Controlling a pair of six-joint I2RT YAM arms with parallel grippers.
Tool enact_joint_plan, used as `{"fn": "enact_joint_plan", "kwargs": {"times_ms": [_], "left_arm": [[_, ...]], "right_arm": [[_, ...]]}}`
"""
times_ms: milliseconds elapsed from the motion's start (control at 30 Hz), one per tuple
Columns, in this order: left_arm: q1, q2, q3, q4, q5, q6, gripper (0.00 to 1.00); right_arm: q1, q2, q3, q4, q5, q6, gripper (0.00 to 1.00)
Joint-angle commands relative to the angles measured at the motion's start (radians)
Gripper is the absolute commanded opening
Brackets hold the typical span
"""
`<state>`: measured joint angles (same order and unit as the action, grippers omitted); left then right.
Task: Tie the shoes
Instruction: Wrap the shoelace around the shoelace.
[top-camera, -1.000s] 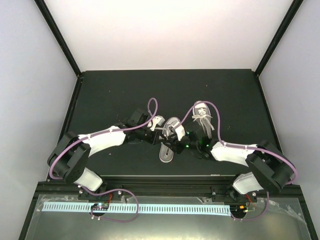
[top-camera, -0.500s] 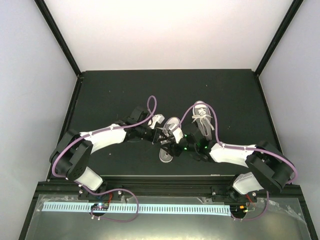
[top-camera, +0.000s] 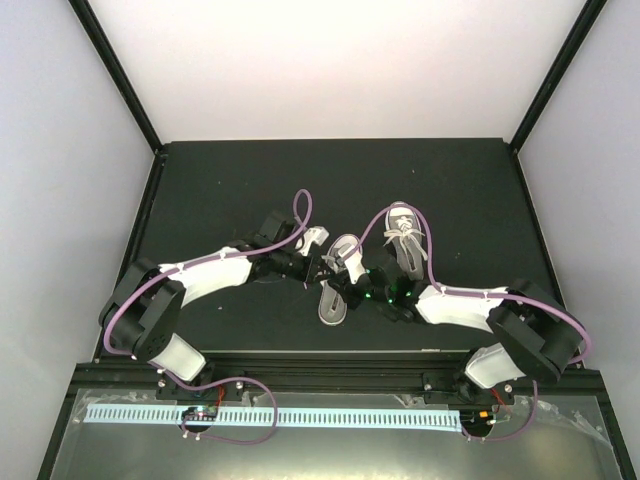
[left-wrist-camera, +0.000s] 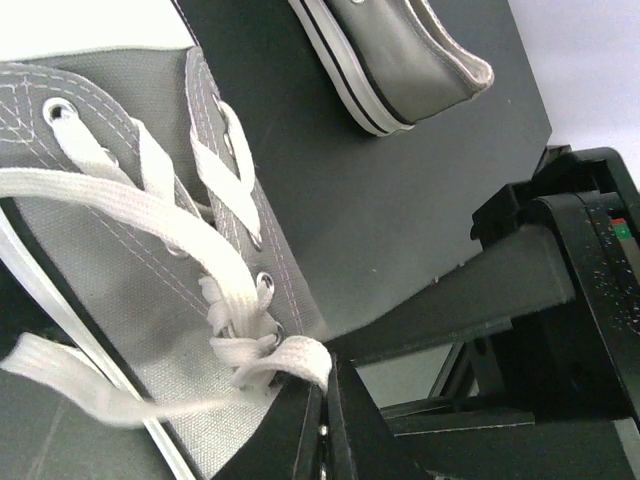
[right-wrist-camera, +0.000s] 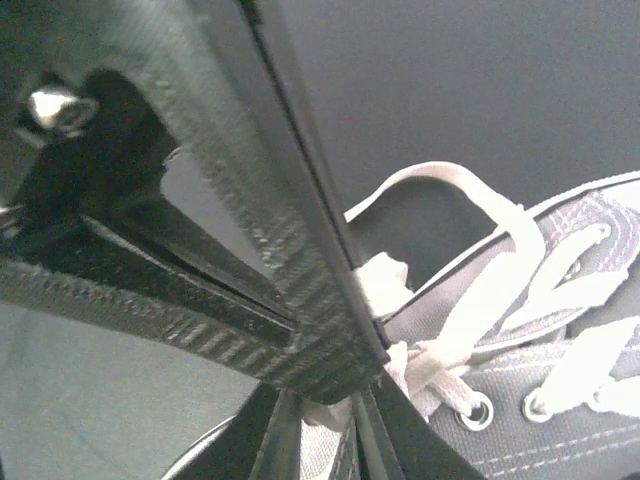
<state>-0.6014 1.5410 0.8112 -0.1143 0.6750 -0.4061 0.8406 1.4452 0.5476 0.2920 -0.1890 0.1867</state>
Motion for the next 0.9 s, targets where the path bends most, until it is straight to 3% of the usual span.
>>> {"fn": "enact_joint_plan", "kwargs": {"times_ms": [0,100,200,267,333,433,600,867], "left_arm": [[0.005,0.002,0.014,0.013,0.025,-0.012,0.02],[0.005,0.004,0.013,0.013,0.025,-0.012,0.02],[0.005,0.000,0.015,0.005,0.017,-0.006,0.07],[0.007,-0.016,0.023,-0.026,-0.030,0.017,0.25],[0.011,-0.052,0.020,-0.054,-0.125,0.038,0.51],[0.030,-0.105,0.003,-0.078,-0.240,0.063,0.71],[0.046,-0.052,0.026,-0.176,-0.431,0.116,0.74],[0.046,0.104,0.074,-0.159,-0.495,0.166,0.63]], "right_arm": [[0.004,-0.004,0.022,0.060,0.056,0.012,0.14],[0.004,-0.003,0.022,0.066,0.044,0.010,0.02],[0.003,-0.005,0.014,0.075,0.042,0.015,0.02],[0.004,-0.010,0.006,0.080,0.045,0.021,0.02],[0.004,-0.016,-0.002,0.081,0.046,0.025,0.02],[0.004,-0.019,-0.013,0.086,0.050,0.031,0.02],[0.003,-0.016,-0.015,0.091,0.046,0.036,0.02],[0.003,0.000,-0.013,0.101,0.035,0.048,0.02]]}}
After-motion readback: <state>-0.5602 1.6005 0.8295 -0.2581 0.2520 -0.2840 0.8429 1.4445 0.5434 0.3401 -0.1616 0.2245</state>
